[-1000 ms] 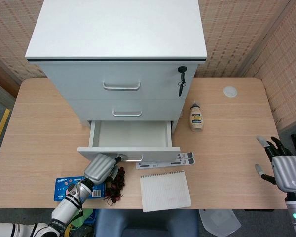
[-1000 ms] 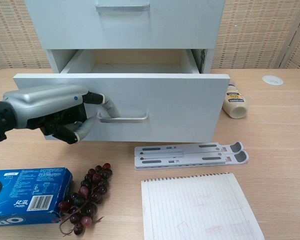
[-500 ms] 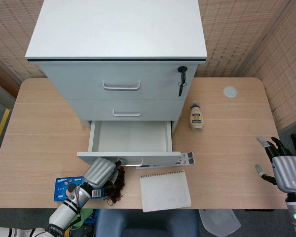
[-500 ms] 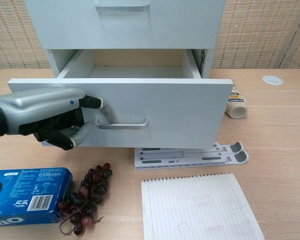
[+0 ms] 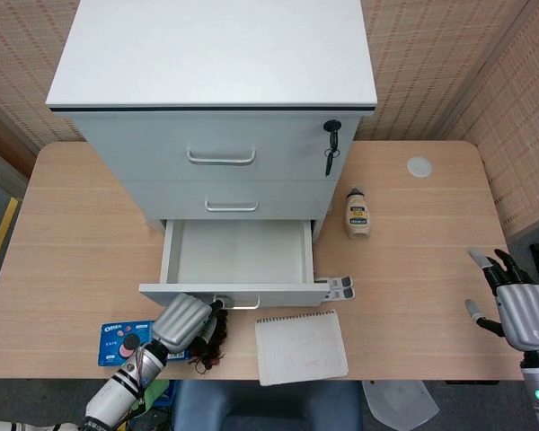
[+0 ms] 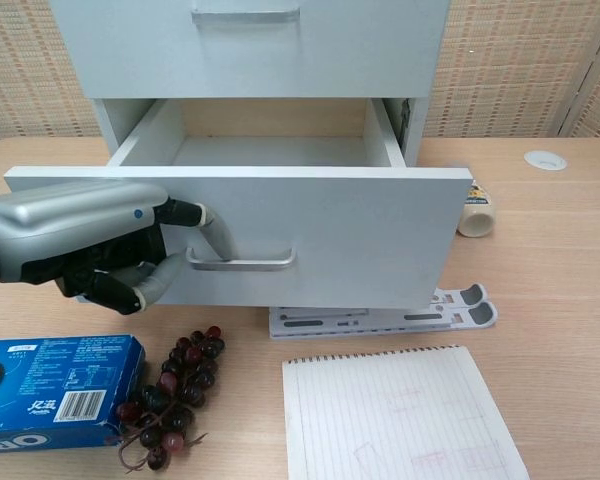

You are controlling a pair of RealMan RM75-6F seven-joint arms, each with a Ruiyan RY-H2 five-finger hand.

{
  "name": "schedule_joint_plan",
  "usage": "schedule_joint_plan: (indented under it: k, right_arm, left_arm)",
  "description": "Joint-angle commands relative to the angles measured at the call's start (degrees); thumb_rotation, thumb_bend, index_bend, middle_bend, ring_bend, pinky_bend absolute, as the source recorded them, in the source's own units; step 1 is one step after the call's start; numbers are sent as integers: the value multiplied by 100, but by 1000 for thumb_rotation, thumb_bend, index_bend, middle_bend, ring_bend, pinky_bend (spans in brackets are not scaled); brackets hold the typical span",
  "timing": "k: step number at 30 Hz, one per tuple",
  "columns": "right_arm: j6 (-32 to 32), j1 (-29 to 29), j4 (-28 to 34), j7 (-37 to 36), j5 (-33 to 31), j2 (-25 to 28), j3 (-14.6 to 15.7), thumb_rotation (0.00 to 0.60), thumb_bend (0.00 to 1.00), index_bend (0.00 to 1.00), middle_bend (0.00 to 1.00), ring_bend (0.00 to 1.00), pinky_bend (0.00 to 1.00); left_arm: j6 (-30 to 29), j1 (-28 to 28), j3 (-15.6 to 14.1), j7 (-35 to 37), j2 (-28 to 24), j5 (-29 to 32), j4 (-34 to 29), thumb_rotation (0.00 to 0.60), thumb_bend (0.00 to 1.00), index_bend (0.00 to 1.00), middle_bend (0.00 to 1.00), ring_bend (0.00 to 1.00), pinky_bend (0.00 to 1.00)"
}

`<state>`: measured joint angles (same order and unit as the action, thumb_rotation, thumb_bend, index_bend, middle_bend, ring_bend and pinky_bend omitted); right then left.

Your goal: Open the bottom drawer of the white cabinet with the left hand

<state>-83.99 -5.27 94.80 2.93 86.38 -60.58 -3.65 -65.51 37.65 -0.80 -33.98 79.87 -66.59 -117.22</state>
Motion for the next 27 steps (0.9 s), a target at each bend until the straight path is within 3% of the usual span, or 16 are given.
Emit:
schedule_joint_plan:
  k: [1,8,18,23,27]
  right_arm:
    - [7,-8,1,1,-2,0,-5,600,282,104,230,167,306]
    - [29,-20,17,28,-19,-2,-11,600,282,105,230,167,305]
    - [71,-50,87,122,-84,25,-45,600,282,104,230,167,306]
    - [64,-45,53,93,-96,-20,-45,600,282,104,230,167,306]
    - [116,-64,-8,52,-104,-64,-33,600,283,104,230,167,305]
  left_arm:
    - [-81,-57,-7,37,-26,-165,-50,600,688,273,914,944,1000]
    - [-382,-271,26,556,-218,-895,-156,600,688,310,876,885,1000]
    - [-1161,-881,-163,1484,-844,-2036,-46,600,687,626,827,807,999]
    - [-1783,-1292,-67,1946,-971,-2183,392,600,688,691,827,803,984]
    - [-2136,-1571,106,2280,-1035,-1964,777,600,687,686,817,781,976]
